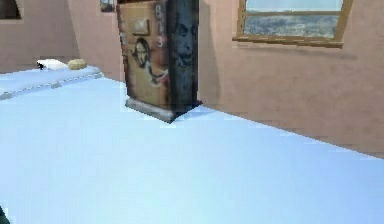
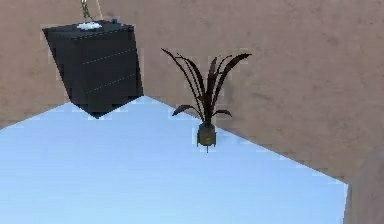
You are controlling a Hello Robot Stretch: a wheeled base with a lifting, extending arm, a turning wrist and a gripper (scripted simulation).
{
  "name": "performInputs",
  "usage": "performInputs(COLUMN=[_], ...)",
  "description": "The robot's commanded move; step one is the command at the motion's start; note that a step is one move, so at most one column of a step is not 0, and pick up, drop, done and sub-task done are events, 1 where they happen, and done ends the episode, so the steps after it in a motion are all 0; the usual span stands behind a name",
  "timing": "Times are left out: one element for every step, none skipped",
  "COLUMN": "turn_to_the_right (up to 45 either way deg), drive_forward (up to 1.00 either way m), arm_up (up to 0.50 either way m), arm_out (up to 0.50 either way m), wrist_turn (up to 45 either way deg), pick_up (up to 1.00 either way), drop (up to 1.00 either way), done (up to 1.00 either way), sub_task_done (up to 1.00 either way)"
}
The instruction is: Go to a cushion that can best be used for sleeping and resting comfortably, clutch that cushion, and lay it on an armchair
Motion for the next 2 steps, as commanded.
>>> performInputs(turn_to_the_right=[-30.0,-3.0], drive_forward=[0.00,0.00], arm_up=[0.00,0.00], arm_out=[0.00,0.00], wrist_turn=[0.0,0.0], pick_up=[0.00,0.00], drop=[0.00,0.00], done=[0.00,0.00], sub_task_done=[0.00,0.00])
